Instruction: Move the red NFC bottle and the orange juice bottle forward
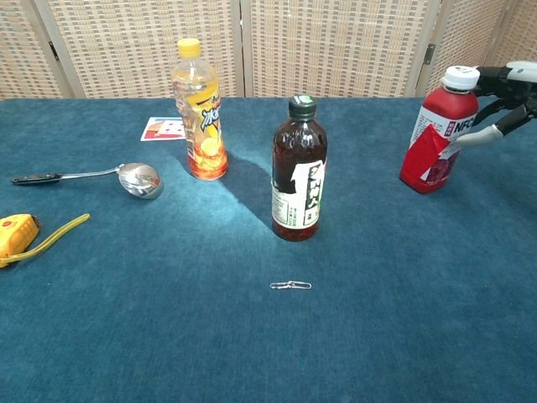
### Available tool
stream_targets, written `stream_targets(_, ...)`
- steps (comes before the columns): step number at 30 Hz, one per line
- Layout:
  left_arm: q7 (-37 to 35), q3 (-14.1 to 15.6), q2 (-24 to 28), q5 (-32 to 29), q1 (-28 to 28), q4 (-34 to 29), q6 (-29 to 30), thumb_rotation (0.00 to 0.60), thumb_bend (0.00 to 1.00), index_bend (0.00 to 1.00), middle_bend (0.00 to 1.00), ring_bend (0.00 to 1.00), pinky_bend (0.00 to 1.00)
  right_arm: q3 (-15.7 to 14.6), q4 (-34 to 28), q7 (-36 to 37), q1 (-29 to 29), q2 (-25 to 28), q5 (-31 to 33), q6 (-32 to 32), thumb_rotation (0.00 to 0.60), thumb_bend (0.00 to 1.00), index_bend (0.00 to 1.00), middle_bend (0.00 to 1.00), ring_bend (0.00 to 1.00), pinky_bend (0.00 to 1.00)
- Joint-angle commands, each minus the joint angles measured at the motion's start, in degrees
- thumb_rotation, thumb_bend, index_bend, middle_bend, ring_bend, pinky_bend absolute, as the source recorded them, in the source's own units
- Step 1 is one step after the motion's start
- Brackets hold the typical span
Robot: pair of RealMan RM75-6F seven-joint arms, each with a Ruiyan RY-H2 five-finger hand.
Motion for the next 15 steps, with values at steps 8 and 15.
stream_targets(8, -0.27, -0.02, 0.03, -0.12, 0.00, 0.18, -0.16, 0.600, 0.22, 0.50, 0.47, 0.41, 0.56, -2.29, 3.47, 5.10, 2.38, -1.71, -1.74, -1.29, 0.600, 0.12, 0.13, 0.18, 0.10, 0.28)
stream_targets(15, -0.35, -0.06, 0.07, -0.29, 0.06, 0.09, -0.19, 0.600, 0.22, 0.50, 0.47, 0.41, 0.56, -2.71, 6.20, 5.96, 2.99, -3.74, -1.10, -1.59, 0.600, 0.12, 0.19, 0.31, 0.21, 0.34)
